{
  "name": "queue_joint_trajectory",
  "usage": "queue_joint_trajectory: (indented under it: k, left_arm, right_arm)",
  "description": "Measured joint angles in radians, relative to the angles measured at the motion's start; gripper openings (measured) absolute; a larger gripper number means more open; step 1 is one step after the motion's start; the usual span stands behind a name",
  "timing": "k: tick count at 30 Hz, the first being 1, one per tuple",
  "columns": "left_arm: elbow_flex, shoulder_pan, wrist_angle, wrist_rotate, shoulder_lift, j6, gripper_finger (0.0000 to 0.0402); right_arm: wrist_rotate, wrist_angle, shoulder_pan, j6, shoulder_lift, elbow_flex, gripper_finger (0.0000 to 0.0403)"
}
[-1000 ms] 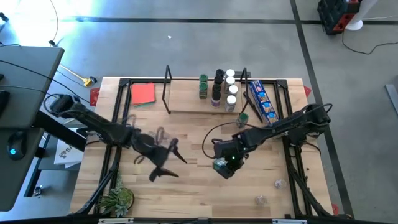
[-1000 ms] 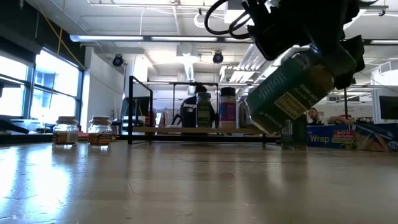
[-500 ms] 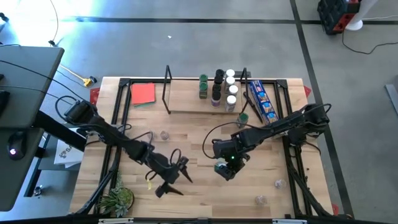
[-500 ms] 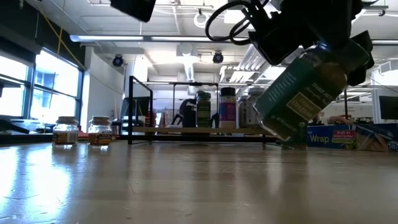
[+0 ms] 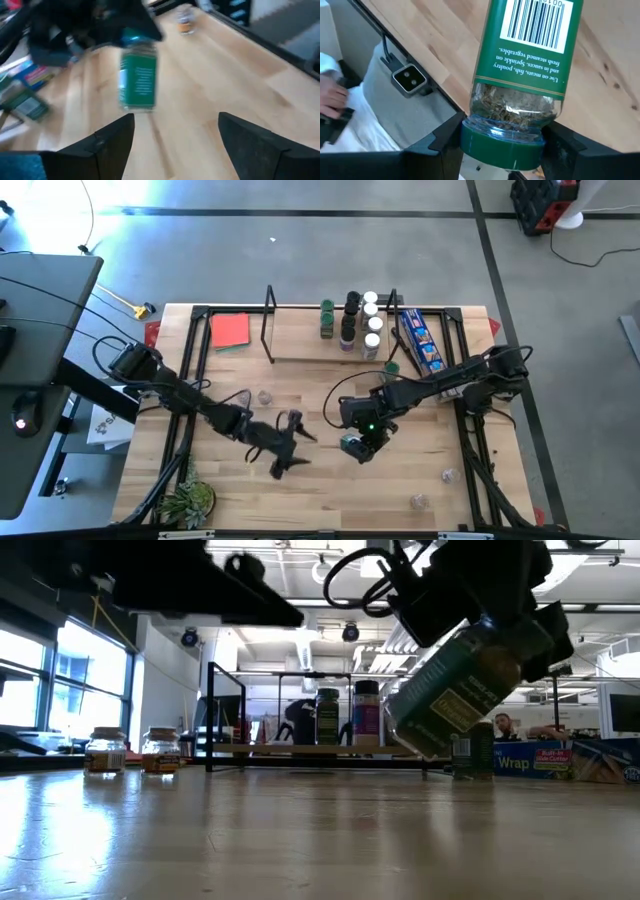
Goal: Shelf spices
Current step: Put the left green seasoning bottle on the shelf aligned with the other green seasoning bottles
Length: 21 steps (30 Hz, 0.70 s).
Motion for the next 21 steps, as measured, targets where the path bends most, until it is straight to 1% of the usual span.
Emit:
queue_joint_trajectory:
  k: [4, 7, 9, 12, 16, 21]
  left_arm:
    - [-0.041, 0.089, 0.163, 0.01, 0.056, -0.072, 0.0282]
    - [-0.042, 0.136, 0.223, 0.079, 0.097, -0.117, 0.0282]
    - [-0.042, 0.153, 0.223, 0.121, 0.119, -0.132, 0.0282]
    - [-0.042, 0.172, 0.211, 0.127, 0.143, -0.156, 0.0282]
    - [-0.042, 0.189, 0.19, 0.127, 0.177, -0.179, 0.0282]
    - [-0.041, 0.202, 0.201, 0.138, 0.231, -0.186, 0.0282]
  right_arm:
    - [-0.013, 0.058, -0.03, -0.018, 0.041, -0.001, 0.0192]
    - [-0.024, 0.158, -0.055, -0.034, 0.084, -0.001, 0.0192]
    - [-0.047, 0.214, -0.075, -0.029, 0.108, -0.001, 0.0201]
    - [-0.064, 0.27, -0.099, -0.028, 0.13, -0.001, 0.0213]
    - [-0.064, 0.278, -0.121, -0.035, 0.131, -0.001, 0.0216]
    - [-0.052, 0.288, -0.133, -0.028, 0.126, -0.001, 0.0219]
